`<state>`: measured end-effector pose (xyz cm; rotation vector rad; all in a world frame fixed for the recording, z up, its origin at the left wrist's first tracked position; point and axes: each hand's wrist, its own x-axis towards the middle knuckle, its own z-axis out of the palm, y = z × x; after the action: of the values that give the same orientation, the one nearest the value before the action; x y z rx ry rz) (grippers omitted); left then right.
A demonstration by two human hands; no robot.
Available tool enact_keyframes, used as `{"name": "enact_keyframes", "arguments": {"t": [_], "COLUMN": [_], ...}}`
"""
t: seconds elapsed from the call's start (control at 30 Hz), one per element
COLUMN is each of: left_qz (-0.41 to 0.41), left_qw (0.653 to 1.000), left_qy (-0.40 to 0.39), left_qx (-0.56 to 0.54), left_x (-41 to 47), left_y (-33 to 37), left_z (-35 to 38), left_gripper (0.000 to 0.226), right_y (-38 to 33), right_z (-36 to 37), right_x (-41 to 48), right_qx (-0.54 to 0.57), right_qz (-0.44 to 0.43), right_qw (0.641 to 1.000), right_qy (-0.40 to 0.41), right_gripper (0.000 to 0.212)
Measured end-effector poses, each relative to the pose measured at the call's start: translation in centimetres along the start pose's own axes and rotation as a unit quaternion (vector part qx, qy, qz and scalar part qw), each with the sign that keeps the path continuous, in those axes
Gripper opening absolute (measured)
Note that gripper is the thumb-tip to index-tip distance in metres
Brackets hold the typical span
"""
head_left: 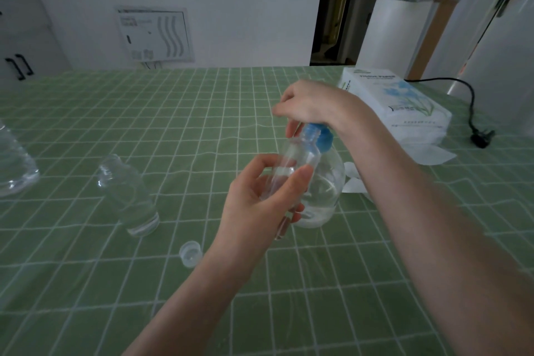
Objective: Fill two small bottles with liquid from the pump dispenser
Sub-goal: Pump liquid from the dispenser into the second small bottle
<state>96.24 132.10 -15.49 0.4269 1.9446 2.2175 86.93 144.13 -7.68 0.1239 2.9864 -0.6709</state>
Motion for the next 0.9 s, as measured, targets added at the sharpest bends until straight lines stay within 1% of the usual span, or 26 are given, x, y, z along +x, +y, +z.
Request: {"name": "enact_keyframes", "arguments": {"t": [0.13,0.33,0.5,0.67,0.9], "left_qz": [0.002,0.011,0.009,0.004,0.004], "left_qw": [1.000,1.000,1.000,1.000,1.000], "left_qy": [0.002,0.003,0.004,-0.003,-0.003], "left_qx": [0.006,-0.008,-0.010,0.002,-0.001], "left_x": [-0.03,0.23,0.27,0.06,0.03], "left_y": [-0.05,0.13,0.06,-0.02,-0.18], "left_z": [0.00,0.11,0.11,0.12,-0.12], "left_gripper": [0.041,0.039,0.037,0.042,0.039], "right_y": [-0.05,-0.39,-0.39,-0.02,-0.28], "right_z": [0.03,-0.79,-0.62,-0.13,-0.10], "right_x": [-0.03,-0.07,0.01,-0.18,-0.57], "right_qx": [0.001,-0.001,0.004,-0.006,-0.006], "right_qz": [-0.003,-0.006,-0.005,-0.007,-0.006], "right_qw": [1.000,1.000,1.000,1.000,1.000], "right_qy": [0.007,0.018,0.007,-0.001,0.006], "right_gripper": [0.036,0.037,0.036,0.036,0.035]}}
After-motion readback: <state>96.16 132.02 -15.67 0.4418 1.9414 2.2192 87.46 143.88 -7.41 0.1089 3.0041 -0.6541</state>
